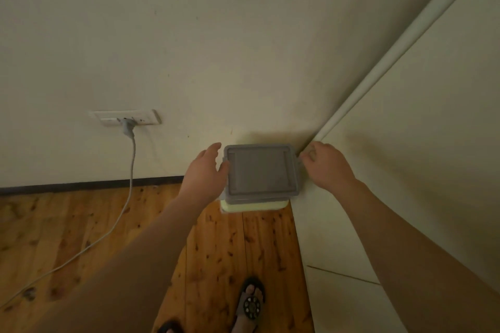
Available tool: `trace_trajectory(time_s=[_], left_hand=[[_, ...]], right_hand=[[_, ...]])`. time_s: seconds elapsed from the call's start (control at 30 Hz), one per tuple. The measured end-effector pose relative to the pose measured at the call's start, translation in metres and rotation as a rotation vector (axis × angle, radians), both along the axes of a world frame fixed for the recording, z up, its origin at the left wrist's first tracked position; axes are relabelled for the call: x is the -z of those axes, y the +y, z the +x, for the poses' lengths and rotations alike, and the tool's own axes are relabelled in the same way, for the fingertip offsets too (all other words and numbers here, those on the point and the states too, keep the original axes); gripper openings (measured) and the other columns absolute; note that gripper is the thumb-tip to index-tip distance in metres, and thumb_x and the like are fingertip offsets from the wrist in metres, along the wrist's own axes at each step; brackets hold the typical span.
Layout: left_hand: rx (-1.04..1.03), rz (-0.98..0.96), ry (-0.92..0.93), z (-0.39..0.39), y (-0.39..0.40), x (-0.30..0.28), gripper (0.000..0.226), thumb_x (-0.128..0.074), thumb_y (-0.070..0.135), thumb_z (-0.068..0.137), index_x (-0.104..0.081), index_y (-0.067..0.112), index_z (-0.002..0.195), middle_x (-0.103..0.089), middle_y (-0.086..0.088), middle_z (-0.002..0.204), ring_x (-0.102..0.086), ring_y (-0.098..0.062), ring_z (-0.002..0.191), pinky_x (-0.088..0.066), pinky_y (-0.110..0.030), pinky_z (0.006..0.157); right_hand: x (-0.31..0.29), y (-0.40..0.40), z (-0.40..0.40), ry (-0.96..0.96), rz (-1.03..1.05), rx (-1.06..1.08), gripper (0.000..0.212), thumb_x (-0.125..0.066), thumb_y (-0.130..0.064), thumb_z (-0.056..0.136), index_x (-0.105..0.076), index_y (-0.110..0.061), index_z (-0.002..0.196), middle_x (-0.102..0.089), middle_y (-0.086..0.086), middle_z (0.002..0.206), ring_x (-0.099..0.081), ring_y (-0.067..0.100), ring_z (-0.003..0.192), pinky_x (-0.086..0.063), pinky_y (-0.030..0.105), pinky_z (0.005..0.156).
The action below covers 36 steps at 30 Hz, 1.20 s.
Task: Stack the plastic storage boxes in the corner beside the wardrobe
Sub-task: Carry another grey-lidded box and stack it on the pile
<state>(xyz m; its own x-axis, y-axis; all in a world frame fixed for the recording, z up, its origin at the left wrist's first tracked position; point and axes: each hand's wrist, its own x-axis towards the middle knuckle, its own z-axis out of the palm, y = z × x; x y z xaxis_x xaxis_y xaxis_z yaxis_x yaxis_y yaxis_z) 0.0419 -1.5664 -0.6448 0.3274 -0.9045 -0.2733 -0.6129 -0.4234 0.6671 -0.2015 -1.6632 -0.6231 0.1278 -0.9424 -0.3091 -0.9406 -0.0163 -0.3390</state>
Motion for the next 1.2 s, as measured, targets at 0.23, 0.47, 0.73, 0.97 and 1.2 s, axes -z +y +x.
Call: trace_trajectory(time_s=[0.23, 0.47, 0.73, 0.97, 1.2], left_hand=[[0.014, -0.065, 0.078, 0.011, 0.048, -0.059, 0.049, -0.049, 0.036, 0.1, -0.037, 0.025, 0.147, -0.053, -0.002, 0.14, -0.056, -0.02, 0.119, -0.049, -0.037, 0.097], [0.08, -0.174, 0.166, 0.021, 0.115, -0.137, 0.049, -0.049, 0.039, 0.1, -0.04, 0.024, 0.145, -0.055, 0.003, 0.135, -0.052, -0.009, 0.104, -0.044, -0.024, 0.08], [0.134, -0.247, 0.22, 0.019, 0.194, -0.246, 0.046, -0.05, 0.039, 0.099, -0.044, 0.022, 0.141, -0.058, 0.004, 0.127, -0.052, -0.007, 0.099, -0.039, -0.024, 0.08], [0.182, -0.34, 0.299, -0.001, 0.248, -0.302, 0.042, -0.053, 0.039, 0.097, -0.049, 0.024, 0.136, -0.06, 0.007, 0.119, -0.057, -0.008, 0.102, -0.039, -0.019, 0.076], [0.233, -0.402, 0.317, -0.021, 0.328, -0.334, 0.039, -0.054, 0.038, 0.098, -0.048, 0.026, 0.135, -0.061, 0.009, 0.116, -0.057, -0.008, 0.103, -0.037, -0.011, 0.068]], right_hand=[[-0.068, 0.068, 0.003, -0.026, -0.063, 0.063, 0.047, -0.045, -0.037, 0.1, -0.049, -0.005, 0.134, -0.056, 0.018, 0.126, -0.055, 0.033, 0.114, -0.043, 0.038, 0.094], [-0.147, 0.163, 0.011, -0.059, -0.181, 0.168, 0.053, -0.044, -0.043, 0.1, -0.045, -0.008, 0.139, -0.053, 0.015, 0.13, -0.053, 0.031, 0.117, -0.042, 0.038, 0.096], [-0.239, 0.269, 0.025, -0.151, -0.254, 0.233, 0.061, -0.042, -0.048, 0.1, -0.037, -0.01, 0.147, -0.046, 0.014, 0.139, -0.05, 0.029, 0.123, -0.041, 0.039, 0.102], [-0.292, 0.348, 0.016, -0.262, -0.335, 0.338, 0.064, -0.043, -0.052, 0.098, -0.036, -0.015, 0.15, -0.044, 0.008, 0.146, -0.05, 0.023, 0.126, -0.04, 0.04, 0.107], [-0.335, 0.453, -0.01, -0.35, -0.439, 0.436, 0.058, -0.048, -0.047, 0.098, -0.04, -0.015, 0.147, -0.049, 0.004, 0.141, -0.055, 0.017, 0.116, -0.038, 0.026, 0.092]])
